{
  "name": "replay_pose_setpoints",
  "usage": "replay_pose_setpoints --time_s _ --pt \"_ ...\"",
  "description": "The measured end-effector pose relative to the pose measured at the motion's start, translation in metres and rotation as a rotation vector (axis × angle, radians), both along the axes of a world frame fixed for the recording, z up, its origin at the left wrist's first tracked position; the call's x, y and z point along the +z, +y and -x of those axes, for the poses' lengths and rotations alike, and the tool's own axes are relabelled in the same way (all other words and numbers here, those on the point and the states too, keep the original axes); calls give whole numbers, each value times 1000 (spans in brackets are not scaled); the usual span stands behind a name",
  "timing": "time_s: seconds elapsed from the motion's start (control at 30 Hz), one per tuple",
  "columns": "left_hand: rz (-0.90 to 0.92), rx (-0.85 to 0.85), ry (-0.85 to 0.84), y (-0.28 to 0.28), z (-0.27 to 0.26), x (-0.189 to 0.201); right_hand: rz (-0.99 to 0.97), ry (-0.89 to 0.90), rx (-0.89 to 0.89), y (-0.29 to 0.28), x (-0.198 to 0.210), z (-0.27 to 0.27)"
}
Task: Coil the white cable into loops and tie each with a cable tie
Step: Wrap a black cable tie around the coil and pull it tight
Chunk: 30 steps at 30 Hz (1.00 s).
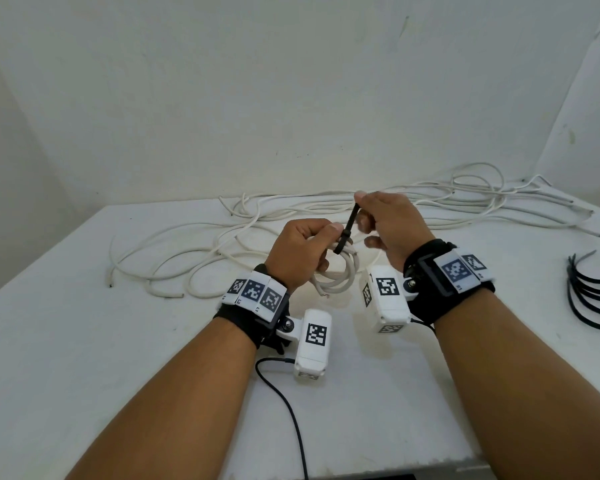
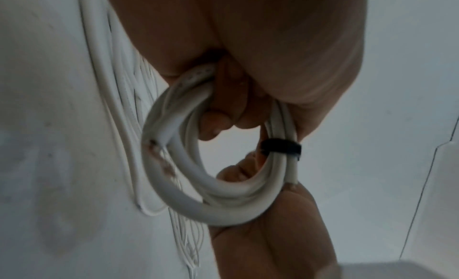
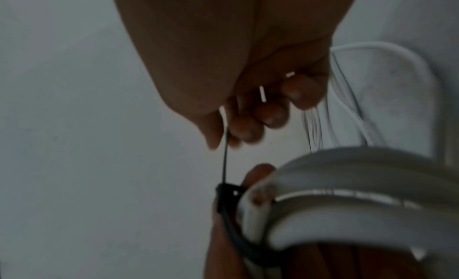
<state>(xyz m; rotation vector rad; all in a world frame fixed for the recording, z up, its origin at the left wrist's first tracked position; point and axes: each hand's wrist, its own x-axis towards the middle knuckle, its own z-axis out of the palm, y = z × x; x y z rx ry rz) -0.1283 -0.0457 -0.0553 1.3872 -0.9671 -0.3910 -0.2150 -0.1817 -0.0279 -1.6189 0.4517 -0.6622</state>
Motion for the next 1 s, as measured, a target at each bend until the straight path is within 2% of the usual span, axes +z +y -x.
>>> replay_pose_setpoints --time_s 0.1,0.17,0.27,0.37,0.47,0.57,0.73,0.87,1.0 --pt "25 29 41 1 0 0 -60 21 174 5 -2 -2" --pt "16 -5 74 2 1 0 -90 -21 157 0 -1 -1" --pt "-8 -75 141 -1 3 1 -94 -76 33 -8 0 0" --pt "-25 -54 163 -3 5 3 -51 -83 -59 -4 -3 -2" --pt "-20 5 184 0 2 3 -130 -30 48 5 -1 -4" --pt "-21 31 210 5 -2 6 -124 53 188 9 1 -5" --pt "-73 -8 258 8 -3 12 -91 13 130 15 6 -14" --pt "-112 -42 294 24 -5 17 -83 44 161 25 10 -18" --pt "-131 -1 269 56 -16 21 -89 103 189 53 10 -30"
